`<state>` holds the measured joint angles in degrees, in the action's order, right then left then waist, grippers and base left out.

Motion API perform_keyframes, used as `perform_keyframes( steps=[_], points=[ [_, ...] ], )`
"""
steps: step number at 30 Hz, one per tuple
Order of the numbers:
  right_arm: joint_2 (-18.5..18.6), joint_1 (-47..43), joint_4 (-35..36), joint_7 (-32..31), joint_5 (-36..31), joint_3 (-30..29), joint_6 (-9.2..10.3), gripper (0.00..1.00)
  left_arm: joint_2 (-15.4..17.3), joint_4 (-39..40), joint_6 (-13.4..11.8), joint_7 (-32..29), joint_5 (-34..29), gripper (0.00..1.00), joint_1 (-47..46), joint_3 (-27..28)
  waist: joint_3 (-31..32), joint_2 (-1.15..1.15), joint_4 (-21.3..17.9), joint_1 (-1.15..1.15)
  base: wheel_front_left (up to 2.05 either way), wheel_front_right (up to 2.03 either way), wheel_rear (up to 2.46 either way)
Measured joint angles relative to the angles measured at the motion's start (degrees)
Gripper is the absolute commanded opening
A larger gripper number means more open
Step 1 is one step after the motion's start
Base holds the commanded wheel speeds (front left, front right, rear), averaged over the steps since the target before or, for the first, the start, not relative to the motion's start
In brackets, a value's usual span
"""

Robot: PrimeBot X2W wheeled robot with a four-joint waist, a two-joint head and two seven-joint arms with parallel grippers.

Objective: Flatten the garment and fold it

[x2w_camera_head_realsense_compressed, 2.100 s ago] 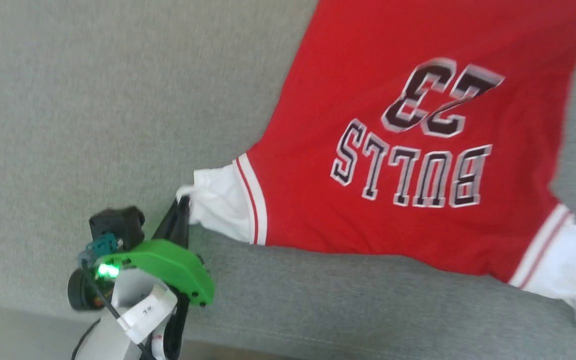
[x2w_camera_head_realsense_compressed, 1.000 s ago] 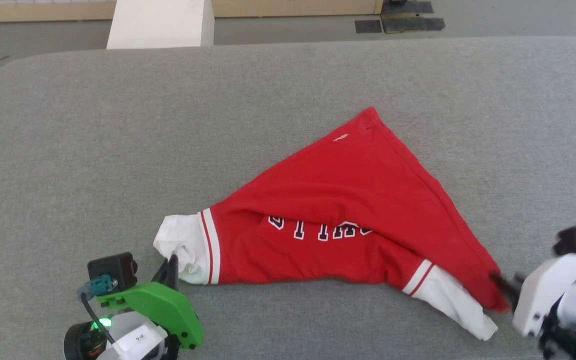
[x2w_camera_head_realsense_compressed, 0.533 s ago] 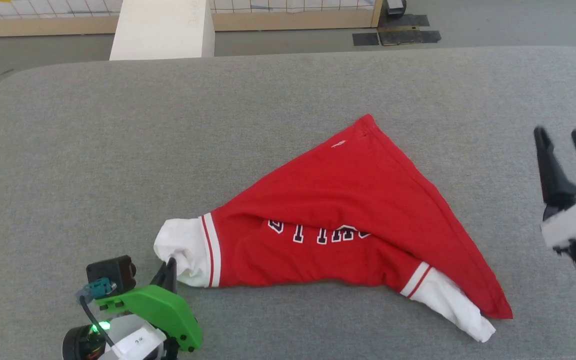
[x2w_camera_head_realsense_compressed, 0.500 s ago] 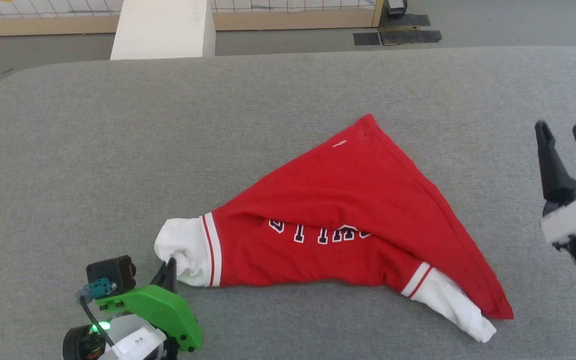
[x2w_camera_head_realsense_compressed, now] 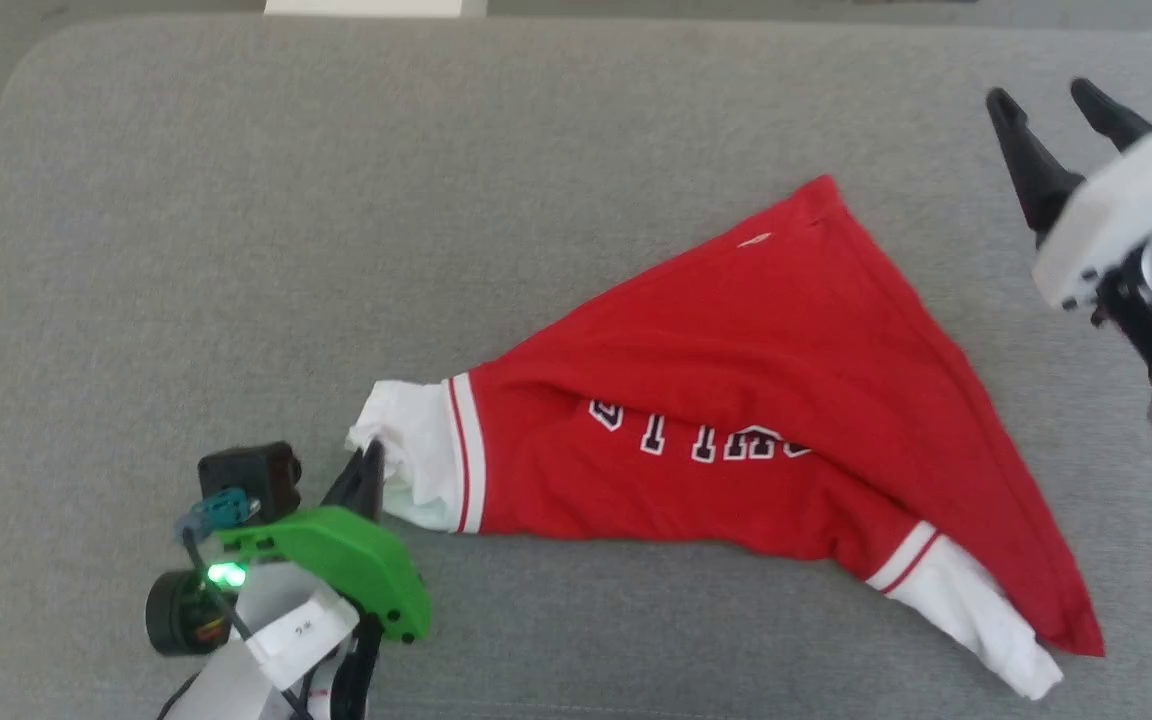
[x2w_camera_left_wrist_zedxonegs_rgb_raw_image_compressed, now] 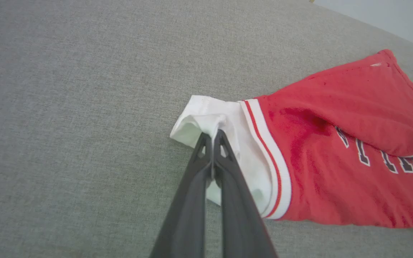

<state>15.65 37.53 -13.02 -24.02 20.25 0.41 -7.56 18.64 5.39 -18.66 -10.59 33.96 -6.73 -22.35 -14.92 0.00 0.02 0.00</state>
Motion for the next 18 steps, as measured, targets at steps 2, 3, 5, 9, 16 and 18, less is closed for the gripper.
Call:
perform_keyframes(
  steps=[2,3,5,9,16,18],
  points=[
    [0.98,3.09,-1.91,-3.99,-0.90,2.33,0.00,1.00,-0.25,0.05,0.03,-0.09,-0.29,0.00,-1.01,-0.49,-1.34,0.00,0.86,0.00,0.00,0.00,0.00],
    [1.93,5.25,-3.11,-6.84,-2.34,4.44,-0.01,1.00,-0.46,0.02,0.30,-0.20,-0.36,0.00,-1.71,-0.81,-2.37,0.00,1.50,0.00,0.00,0.00,0.00],
    [2.46,8.35,-5.52,-12.26,-3.38,6.32,0.00,1.00,-0.80,0.02,0.53,-0.18,-0.66,0.00,-2.68,-1.27,-3.95,0.00,2.48,0.00,0.00,0.00,0.00],
    [3.76,13.04,-9.31,-22.46,-6.50,10.94,0.00,1.00,-1.66,-0.42,1.00,0.12,-0.73,0.00,-4.48,-2.11,-7.11,0.00,4.58,0.00,0.00,0.00,0.00],
    [4.38,17.68,-13.16,-32.92,-9.32,16.22,0.00,1.00,-2.77,-1.02,1.48,1.08,-0.82,0.00,-6.25,-2.77,-11.90,0.00,7.70,0.00,0.00,0.00,0.00],
    [4.54,17.80,-13.95,-34.74,-9.42,17.03,0.00,1.00,-3.01,-1.09,1.55,1.46,-0.82,0.00,-6.66,-2.89,-13.01,0.00,8.38,-0.01,0.00,0.00,0.00]
  ],
)
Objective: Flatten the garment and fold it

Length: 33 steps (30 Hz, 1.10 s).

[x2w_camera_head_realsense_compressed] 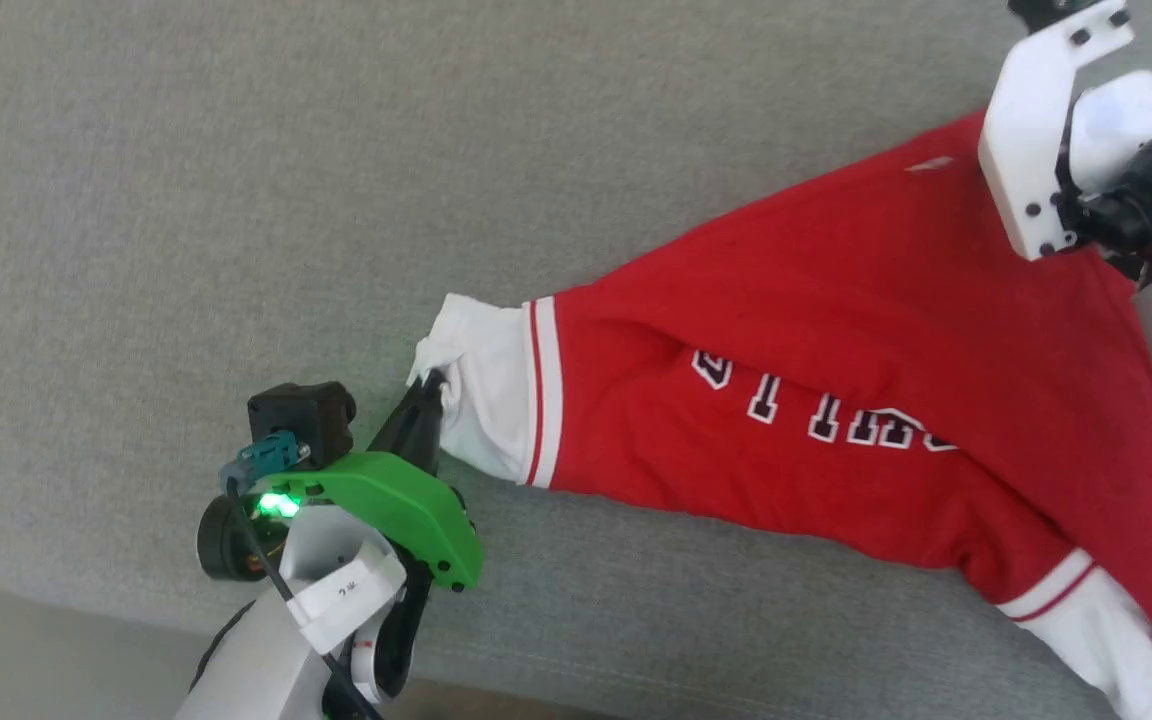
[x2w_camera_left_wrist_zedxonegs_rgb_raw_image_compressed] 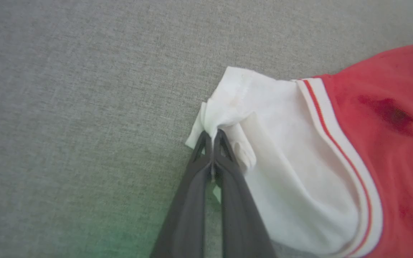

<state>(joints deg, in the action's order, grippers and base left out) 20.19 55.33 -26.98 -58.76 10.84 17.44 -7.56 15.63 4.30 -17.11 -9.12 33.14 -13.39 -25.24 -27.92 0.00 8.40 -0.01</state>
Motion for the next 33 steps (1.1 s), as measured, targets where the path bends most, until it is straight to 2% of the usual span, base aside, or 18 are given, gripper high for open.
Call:
perform_keyframes(
  steps=[6,7,8,9,10,15,24,33],
  points=[
    [1.58,1.13,0.51,-3.37,1.35,1.22,0.00,1.00,-0.77,-0.12,0.49,1.15,-0.01,0.00,-1.03,-0.18,-2.47,0.00,1.57,0.00,0.00,0.00,0.00],
    [1.79,1.14,0.65,-3.78,1.93,0.88,0.00,0.89,-0.79,-0.21,0.49,1.16,0.00,0.00,-1.12,-0.15,-2.70,0.00,1.71,0.00,0.00,0.00,0.00],
    [1.92,1.13,0.71,-4.00,2.47,0.48,0.00,0.44,-0.80,-0.33,0.49,1.22,0.00,0.00,-1.12,-0.12,-2.83,0.00,1.76,0.01,0.00,0.00,0.00],
    [1.96,1.11,0.78,-4.03,3.02,0.20,0.00,0.07,-0.81,-0.44,0.51,1.23,0.01,0.00,-1.13,-0.08,-2.82,0.00,1.74,0.00,0.00,0.00,0.00],
    [1.97,1.08,0.83,-4.00,3.48,0.07,0.00,0.00,-0.81,-0.55,0.55,1.24,0.02,0.00,-1.13,-0.02,-2.75,0.00,1.69,0.00,0.00,0.00,0.00],
    [0.89,-0.38,1.10,-0.45,5.17,-1.83,-0.01,0.00,-0.57,-1.35,0.65,1.63,0.19,0.00,-1.12,0.59,-1.51,0.00,0.71,0.00,0.00,0.00,0.00],
    [-1.90,-4.13,4.08,11.90,9.32,-10.62,0.00,0.00,1.25,-3.32,0.08,1.57,1.13,0.00,0.58,2.40,4.01,0.00,-1.87,0.00,0.00,0.00,0.00],
    [-2.40,-22.39,13.60,14.88,14.67,-17.49,0.00,0.00,2.22,-2.71,-1.36,1.54,2.46,0.00,6.38,3.70,12.65,0.00,-5.86,0.00,0.00,0.00,0.00]
  ],
)
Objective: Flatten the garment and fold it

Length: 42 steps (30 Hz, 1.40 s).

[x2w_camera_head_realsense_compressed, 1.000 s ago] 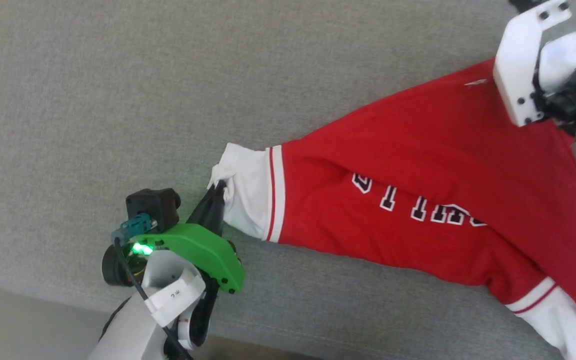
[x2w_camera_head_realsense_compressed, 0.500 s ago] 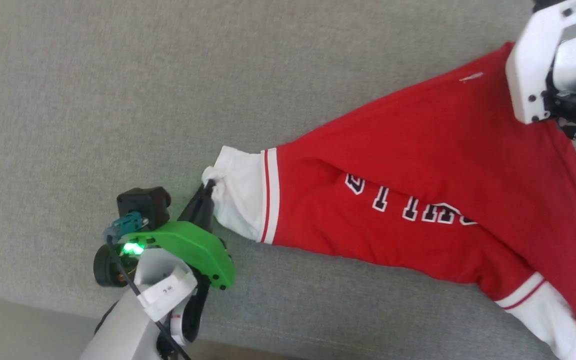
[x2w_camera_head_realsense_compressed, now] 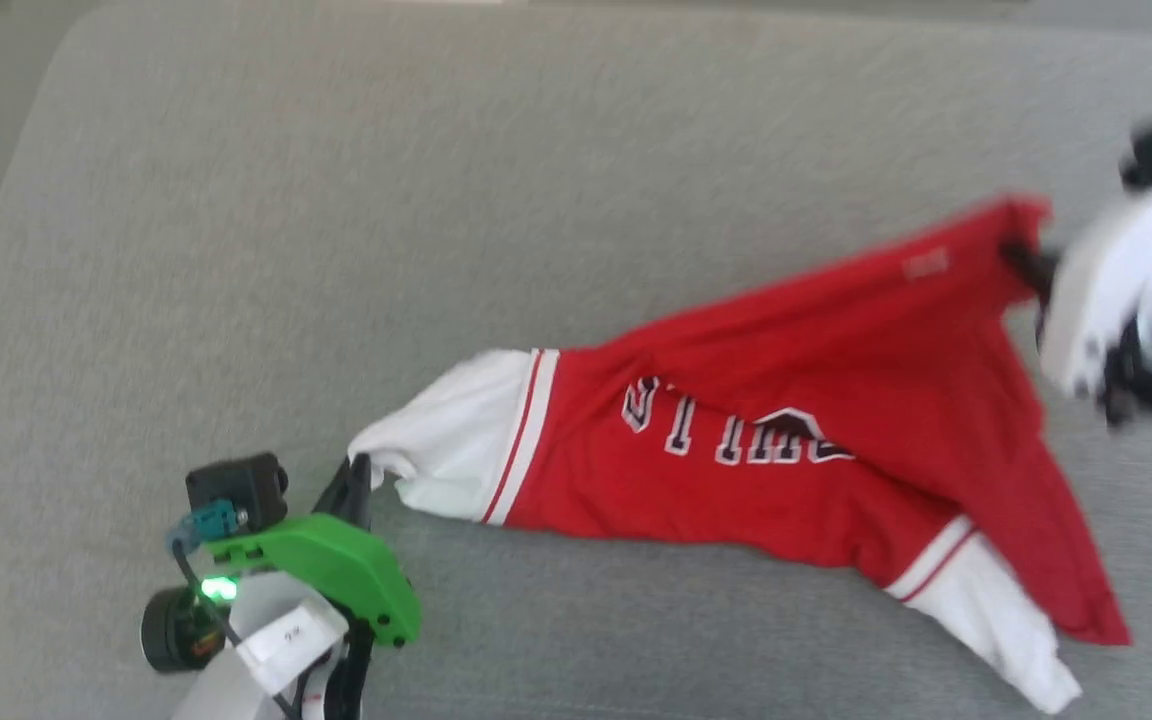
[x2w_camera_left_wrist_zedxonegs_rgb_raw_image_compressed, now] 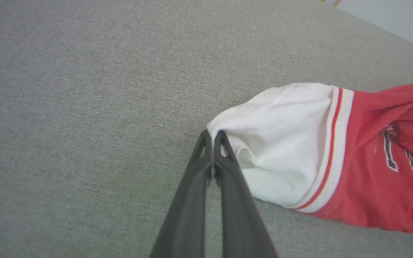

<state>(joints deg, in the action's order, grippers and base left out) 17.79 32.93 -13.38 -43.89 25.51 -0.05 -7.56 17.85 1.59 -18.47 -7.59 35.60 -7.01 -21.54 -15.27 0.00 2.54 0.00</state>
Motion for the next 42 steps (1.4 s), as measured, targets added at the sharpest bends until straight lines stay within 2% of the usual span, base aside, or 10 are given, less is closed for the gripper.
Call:
perform_keyframes(
  steps=[6,10,17,21,24,30,34,42],
  points=[
    [-2.36,-15.32,7.25,-2.14,1.23,-5.83,0.00,0.00,-0.07,0.49,-0.38,-0.10,1.75,0.00,2.74,0.02,5.00,0.00,-2.81,0.00,0.00,0.00,0.00],
    [-5.67,-24.04,11.58,-4.19,1.92,-9.00,0.00,0.00,-0.08,0.73,-0.59,-0.04,2.11,0.00,4.25,-0.02,7.69,0.00,-4.43,0.00,0.00,0.00,0.00],
    [-10.24,-30.73,15.08,-5.59,3.13,-12.13,0.00,0.00,-0.35,1.03,-0.14,2.09,2.80,0.00,4.95,0.44,10.73,0.00,-6.08,0.00,0.00,0.00,0.00],
    [-10.87,-30.17,16.69,-5.93,3.58,-12.80,0.00,0.00,-0.35,1.19,1.44,3.12,3.33,0.00,4.19,1.41,12.06,0.00,-6.12,0.00,0.00,0.00,0.00],
    [-10.00,-27.06,18.12,-7.35,3.71,-12.99,0.00,0.00,0.42,1.67,2.78,2.81,3.53,0.00,0.71,2.25,13.24,0.00,-5.91,0.00,0.00,0.00,0.00],
    [-5.49,-16.56,20.14,-12.96,4.41,-12.67,0.00,0.00,3.68,2.68,5.53,-0.58,2.52,0.00,-12.88,2.77,15.72,0.00,-5.21,0.00,0.00,0.00,0.00],
    [-3.47,-10.42,20.90,-16.49,5.50,-12.93,0.00,0.00,4.43,2.46,6.55,-2.11,1.41,0.00,-21.93,2.92,16.87,0.00,-4.61,0.00,0.00,0.00,0.00],
    [-2.34,-0.58,21.03,-19.37,6.08,-12.91,0.00,0.00,5.79,-2.33,8.95,-4.02,-0.94,0.00,-37.74,3.04,17.40,0.00,-4.28,0.00,0.00,0.00,0.00]
  ],
)
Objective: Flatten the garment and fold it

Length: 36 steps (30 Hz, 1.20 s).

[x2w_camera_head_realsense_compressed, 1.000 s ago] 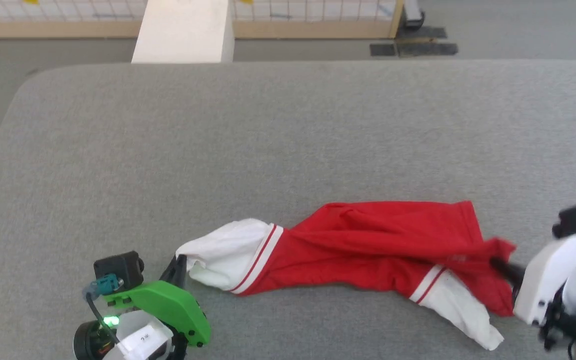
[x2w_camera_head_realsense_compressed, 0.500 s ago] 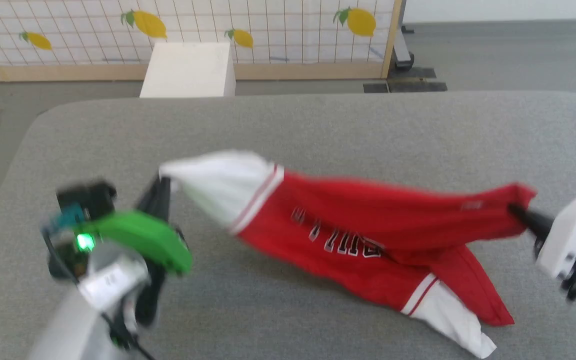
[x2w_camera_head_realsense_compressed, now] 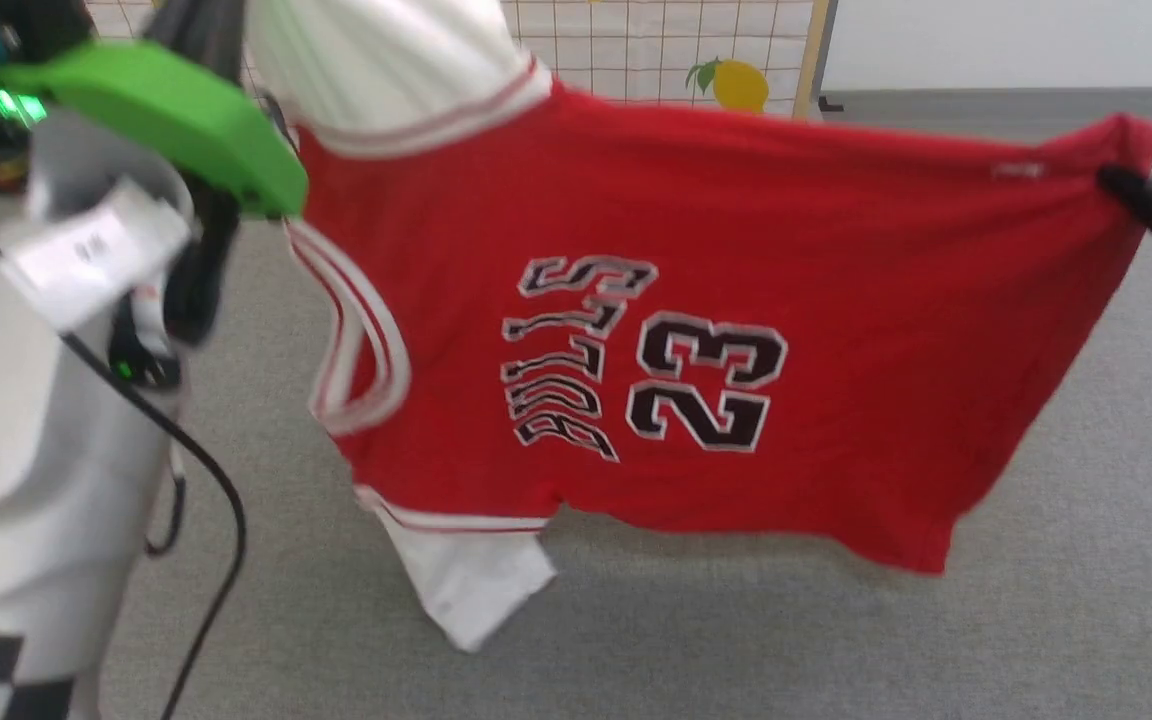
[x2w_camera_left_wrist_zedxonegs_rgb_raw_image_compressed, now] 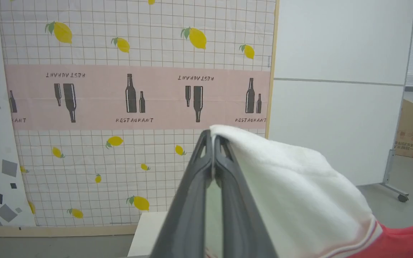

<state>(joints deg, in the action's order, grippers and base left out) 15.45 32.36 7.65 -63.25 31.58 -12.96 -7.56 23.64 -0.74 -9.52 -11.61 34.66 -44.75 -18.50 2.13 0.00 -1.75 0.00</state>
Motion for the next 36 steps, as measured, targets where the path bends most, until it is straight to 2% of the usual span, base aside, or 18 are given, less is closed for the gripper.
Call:
perform_keyframes(
  steps=[10,17,29,36],
  points=[
    [-1.55,7.16,-2.40,-0.71,-1.05,-1.22,0.00,0.00,0.44,-8.00,1.74,-1.18,-1.46,0.00,-11.77,-0.46,-3.07,0.00,-0.21,0.00,0.00,0.00,0.00],
    [-2.93,19.26,-9.18,1.90,-5.75,-2.82,0.00,0.00,0.47,-14.47,2.43,-2.40,-4.70,0.00,-22.26,-1.91,-8.96,0.00,-0.31,0.00,0.00,0.00,0.00],
    [-8.64,49.11,-25.94,14.52,-18.68,-8.35,-0.01,0.00,1.35,-27.24,1.79,1.30,-14.36,0.00,-47.65,-4.17,-24.50,0.00,-1.52,-0.01,0.00,0.00,0.00],
    [-10.66,60.83,-33.57,23.03,-24.64,-11.95,-0.01,0.00,0.32,-32.07,-0.84,6.86,-18.56,0.00,-57.92,-4.80,-32.87,0.00,-2.47,-0.02,0.00,0.00,0.00]
  ],
)
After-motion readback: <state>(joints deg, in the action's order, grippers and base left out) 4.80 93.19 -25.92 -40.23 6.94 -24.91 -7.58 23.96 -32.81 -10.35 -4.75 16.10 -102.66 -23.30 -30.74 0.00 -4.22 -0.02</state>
